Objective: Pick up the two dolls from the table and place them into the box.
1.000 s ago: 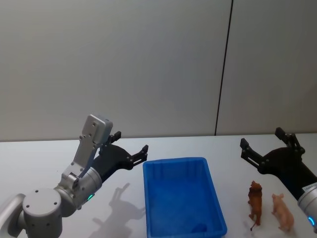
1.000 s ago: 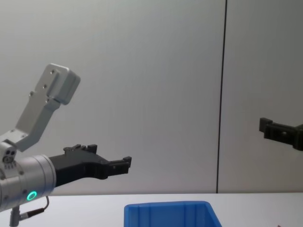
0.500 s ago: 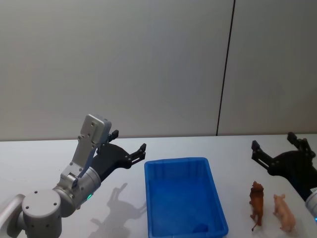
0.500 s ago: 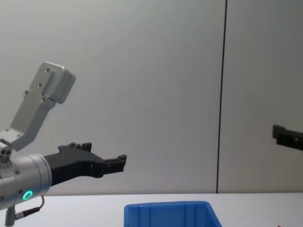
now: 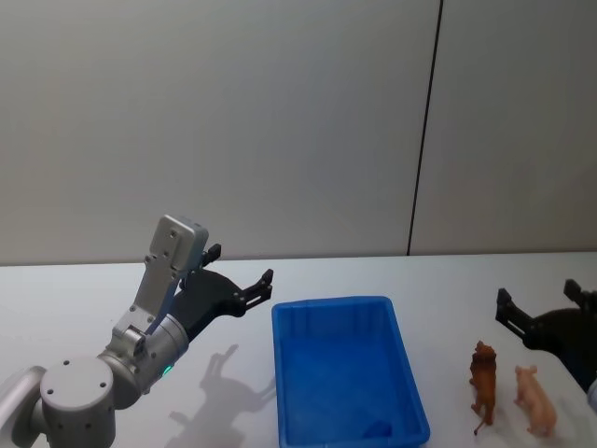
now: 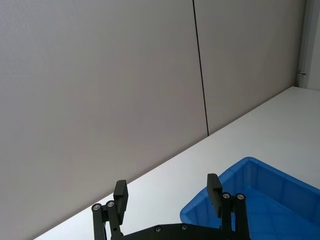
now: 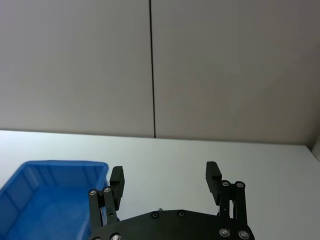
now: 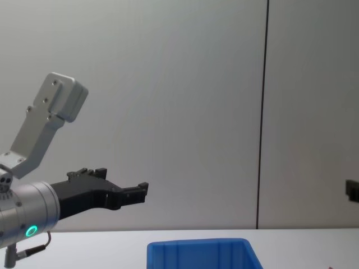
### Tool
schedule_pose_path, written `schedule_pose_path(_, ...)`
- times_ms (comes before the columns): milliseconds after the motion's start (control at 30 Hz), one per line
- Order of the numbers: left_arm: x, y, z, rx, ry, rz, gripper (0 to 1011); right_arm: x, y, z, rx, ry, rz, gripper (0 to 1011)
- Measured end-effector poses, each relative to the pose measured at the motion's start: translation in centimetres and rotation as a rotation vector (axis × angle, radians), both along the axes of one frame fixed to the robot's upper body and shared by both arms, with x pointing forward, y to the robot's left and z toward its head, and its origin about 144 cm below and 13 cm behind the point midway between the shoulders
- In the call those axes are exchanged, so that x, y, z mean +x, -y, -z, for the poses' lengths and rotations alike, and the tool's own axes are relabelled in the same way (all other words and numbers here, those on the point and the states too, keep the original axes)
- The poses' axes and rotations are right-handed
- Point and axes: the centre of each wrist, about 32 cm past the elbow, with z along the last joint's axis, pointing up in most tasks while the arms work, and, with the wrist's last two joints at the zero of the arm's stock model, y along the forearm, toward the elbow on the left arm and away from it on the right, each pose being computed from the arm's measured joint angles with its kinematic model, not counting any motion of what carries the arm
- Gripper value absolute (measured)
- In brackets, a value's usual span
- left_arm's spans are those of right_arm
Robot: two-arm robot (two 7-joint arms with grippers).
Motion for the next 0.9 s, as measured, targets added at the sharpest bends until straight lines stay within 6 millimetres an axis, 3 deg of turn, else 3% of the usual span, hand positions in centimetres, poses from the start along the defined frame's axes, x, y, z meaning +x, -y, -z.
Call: schedule_pose_path(900, 0.0, 0.0, 0.0, 0.0, 0.001, -0.003, 1001, -0.7, 2.1, 2.2, -0.056, -0.225, 0.099, 1001)
